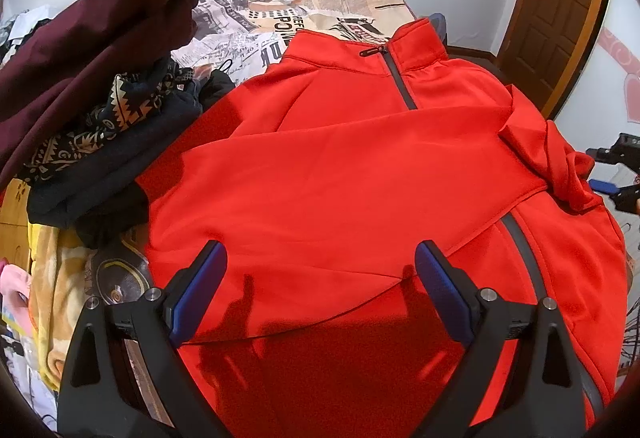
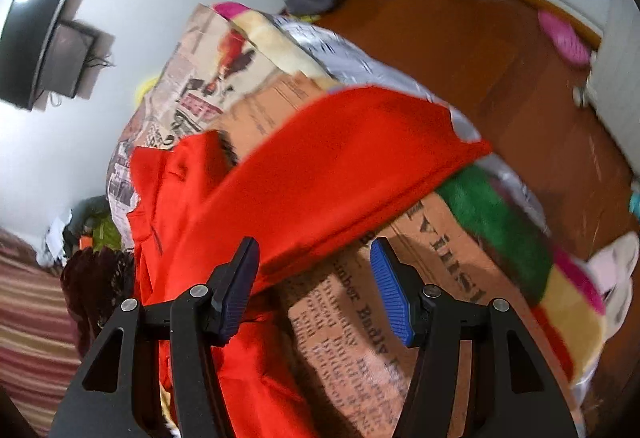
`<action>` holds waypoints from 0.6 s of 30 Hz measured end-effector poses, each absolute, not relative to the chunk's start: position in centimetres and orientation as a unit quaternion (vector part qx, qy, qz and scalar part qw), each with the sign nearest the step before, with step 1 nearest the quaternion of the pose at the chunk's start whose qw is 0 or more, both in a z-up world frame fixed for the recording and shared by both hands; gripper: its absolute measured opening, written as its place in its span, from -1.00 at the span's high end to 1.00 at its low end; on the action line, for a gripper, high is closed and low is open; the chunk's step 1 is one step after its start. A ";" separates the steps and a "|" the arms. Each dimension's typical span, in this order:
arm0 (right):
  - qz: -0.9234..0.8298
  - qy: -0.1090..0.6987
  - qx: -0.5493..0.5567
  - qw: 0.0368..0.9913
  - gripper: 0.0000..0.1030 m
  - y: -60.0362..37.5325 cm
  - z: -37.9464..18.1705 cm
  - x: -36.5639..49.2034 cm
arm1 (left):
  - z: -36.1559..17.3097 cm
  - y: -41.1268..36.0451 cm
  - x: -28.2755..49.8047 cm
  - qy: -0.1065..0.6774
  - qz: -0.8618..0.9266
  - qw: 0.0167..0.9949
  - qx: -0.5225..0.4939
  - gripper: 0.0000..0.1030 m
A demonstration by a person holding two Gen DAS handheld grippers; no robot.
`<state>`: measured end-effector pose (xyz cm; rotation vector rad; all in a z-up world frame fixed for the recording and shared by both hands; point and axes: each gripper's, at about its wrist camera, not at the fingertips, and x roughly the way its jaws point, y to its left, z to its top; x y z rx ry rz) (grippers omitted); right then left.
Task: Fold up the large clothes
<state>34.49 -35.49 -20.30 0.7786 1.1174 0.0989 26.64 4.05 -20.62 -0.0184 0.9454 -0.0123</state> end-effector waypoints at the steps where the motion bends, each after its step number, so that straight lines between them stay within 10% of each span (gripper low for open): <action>1: 0.045 0.513 0.364 0.776 -0.05 -35.4 -20.5 34.7 | -20.7 4.0 26.7 0.456 -0.006 0.890 -0.009 -0.85; 6: 0.031 0.501 0.339 0.796 -0.03 -35.2 -20.4 35.8 | -20.8 4.1 26.8 0.456 -0.004 0.890 -0.007 -0.85; 10: 0.027 0.508 0.301 0.807 0.80 -34.2 -20.4 36.8 | -20.7 4.2 26.6 0.453 -0.003 0.892 -0.008 -0.85; 18: 0.070 0.441 0.227 0.866 0.87 -31.8 -13.1 35.9 | -20.2 5.2 25.9 0.445 0.008 0.896 -0.009 -0.85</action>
